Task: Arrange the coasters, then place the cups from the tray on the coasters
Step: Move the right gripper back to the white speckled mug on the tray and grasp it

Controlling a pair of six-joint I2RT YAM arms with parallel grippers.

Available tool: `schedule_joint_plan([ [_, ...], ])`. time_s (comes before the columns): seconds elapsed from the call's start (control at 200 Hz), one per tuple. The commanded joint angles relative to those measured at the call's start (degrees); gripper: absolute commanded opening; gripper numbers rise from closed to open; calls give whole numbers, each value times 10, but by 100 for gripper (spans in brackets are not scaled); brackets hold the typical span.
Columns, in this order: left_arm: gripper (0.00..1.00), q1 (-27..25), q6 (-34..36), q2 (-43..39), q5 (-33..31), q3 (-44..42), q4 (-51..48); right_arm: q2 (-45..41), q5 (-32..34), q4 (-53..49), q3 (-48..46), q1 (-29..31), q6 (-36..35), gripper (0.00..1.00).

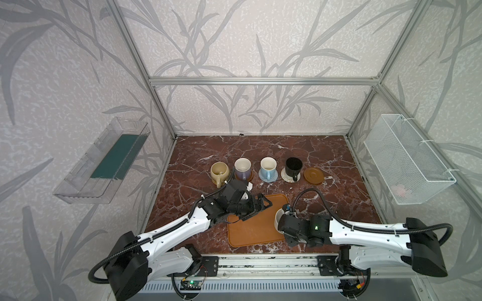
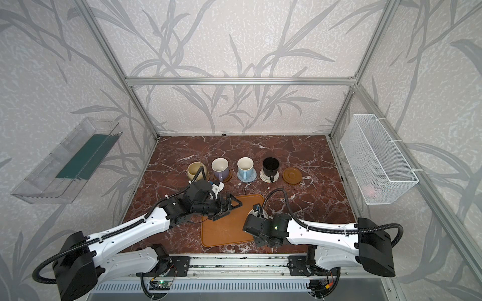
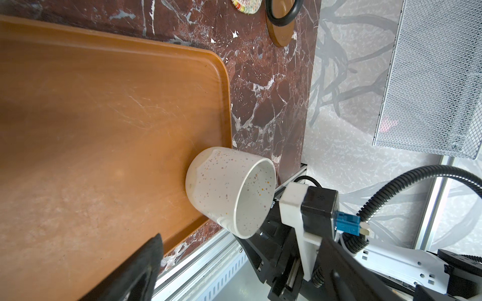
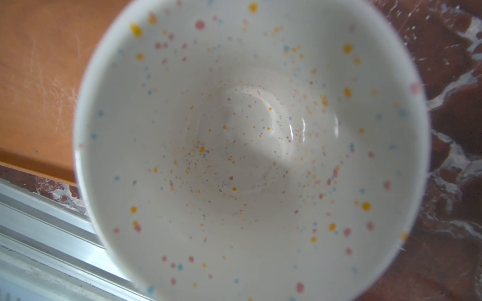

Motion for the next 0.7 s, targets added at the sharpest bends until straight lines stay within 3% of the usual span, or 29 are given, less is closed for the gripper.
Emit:
schedule_joint_plan([
  [0.0,96,-3,-12,-2,-6,-7,18,4,18,0,-2,2,2,28],
  [0.17,95,-4,-13,2,-2,-2,24,-3,21,0,-3,3,0,15],
  [0.43,94,-5,-38,-11,-16,-17,55,-2,36,-3,6,2,0,10],
  [0.51,95,-4,-47,-17,-29,-24,62,-4,43,-11,12,3,0,0],
  [0.695,98,-4,-48,-25,-51,-17,60,-37,60,-20,34,2,6,0],
])
